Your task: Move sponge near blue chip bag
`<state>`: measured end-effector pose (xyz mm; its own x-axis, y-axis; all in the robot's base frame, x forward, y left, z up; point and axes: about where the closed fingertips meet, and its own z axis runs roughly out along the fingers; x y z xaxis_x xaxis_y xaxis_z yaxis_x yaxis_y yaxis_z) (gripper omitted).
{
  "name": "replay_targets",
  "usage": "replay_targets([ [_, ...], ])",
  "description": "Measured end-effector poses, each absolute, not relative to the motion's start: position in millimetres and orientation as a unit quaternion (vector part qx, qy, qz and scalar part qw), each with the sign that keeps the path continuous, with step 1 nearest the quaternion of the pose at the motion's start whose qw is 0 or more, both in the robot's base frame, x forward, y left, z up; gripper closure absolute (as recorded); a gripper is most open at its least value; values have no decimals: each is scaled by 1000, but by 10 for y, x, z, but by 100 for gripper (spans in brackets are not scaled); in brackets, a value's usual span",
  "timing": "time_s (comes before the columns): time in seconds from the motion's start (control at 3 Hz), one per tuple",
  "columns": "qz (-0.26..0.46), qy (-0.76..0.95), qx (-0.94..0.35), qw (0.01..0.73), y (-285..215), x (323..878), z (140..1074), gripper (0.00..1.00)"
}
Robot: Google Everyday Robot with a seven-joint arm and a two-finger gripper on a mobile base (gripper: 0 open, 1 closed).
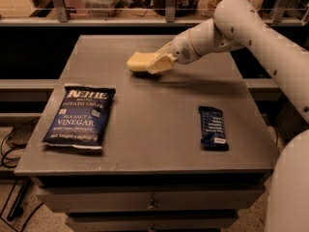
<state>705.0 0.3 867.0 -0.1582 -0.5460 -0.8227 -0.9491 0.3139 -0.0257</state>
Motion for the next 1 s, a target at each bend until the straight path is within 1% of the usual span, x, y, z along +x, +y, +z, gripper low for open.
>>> replay_targets([
  [0.33, 303, 676, -576, 344, 298, 6450, 8659, 84],
  [0.67, 352, 636, -617, 301, 609, 5863, 8653, 62],
  [1.0, 380, 607, -644, 269, 786, 5480, 8629, 38],
])
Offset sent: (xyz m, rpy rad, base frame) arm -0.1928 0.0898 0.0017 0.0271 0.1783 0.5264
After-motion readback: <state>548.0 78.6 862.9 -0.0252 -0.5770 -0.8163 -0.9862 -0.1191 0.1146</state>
